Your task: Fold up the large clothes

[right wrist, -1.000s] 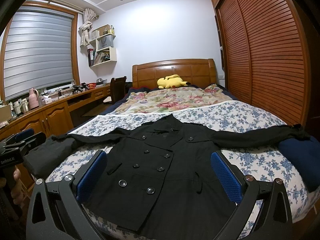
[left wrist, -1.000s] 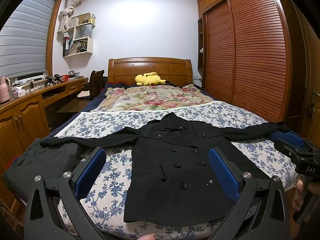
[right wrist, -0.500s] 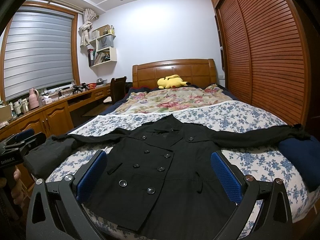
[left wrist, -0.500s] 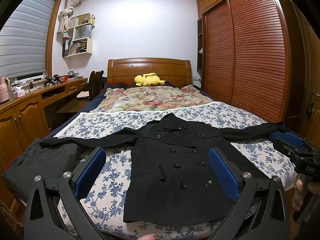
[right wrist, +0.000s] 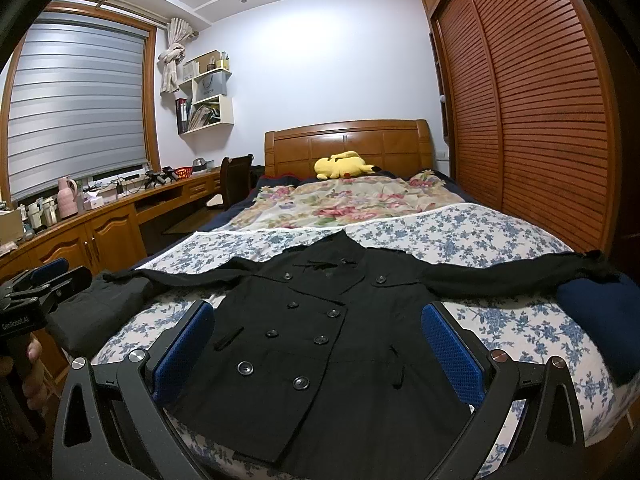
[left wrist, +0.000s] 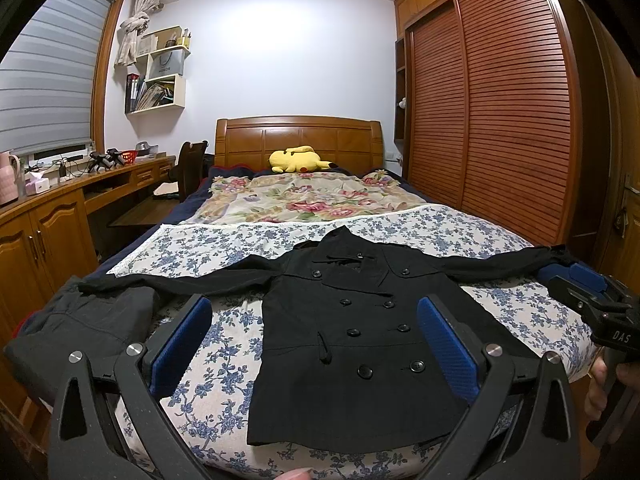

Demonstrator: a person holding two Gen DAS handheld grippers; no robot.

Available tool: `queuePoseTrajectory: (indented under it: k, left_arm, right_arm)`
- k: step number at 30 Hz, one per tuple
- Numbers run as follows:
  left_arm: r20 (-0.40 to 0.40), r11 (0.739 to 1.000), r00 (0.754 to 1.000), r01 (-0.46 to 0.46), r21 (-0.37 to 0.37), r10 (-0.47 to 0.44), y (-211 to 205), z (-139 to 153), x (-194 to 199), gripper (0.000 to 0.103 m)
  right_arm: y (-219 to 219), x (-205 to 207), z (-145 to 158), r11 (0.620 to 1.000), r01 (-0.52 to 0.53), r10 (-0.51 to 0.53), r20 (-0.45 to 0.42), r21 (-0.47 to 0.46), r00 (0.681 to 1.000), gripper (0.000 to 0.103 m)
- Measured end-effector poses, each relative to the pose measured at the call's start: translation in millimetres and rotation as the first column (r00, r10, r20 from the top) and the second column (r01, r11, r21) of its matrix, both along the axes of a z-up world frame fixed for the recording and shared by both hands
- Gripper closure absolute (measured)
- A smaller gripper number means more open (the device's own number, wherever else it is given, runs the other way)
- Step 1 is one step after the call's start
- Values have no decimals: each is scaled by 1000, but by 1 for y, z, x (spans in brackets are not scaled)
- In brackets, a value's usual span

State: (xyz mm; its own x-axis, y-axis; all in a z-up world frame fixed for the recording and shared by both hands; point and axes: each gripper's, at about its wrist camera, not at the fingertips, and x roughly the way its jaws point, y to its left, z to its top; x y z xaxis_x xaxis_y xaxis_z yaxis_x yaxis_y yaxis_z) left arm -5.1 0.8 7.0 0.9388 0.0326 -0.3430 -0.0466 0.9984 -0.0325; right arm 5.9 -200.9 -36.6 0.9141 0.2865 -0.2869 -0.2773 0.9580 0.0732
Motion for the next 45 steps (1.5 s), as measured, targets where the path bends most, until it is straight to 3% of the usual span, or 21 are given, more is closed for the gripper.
queuePoseTrajectory:
  k: [9, 28, 45]
  left_arm:
    - [-17, 1000, 1000, -2, -4, 2, 2, -5, 7, 0]
    - [-96, 999, 994, -50, 16, 51, 48, -46, 50, 0]
    - [-216, 997, 974, -71, 10, 72, 98, -75, 115, 0]
  right_arm:
    - [3, 6, -4, 1000, -8, 8, -7, -18, 1000, 0]
    - [28, 68, -30, 993, -107, 102, -97, -49, 990, 0]
    - [66, 169, -34, 968, -244, 236, -109, -64, 966, 0]
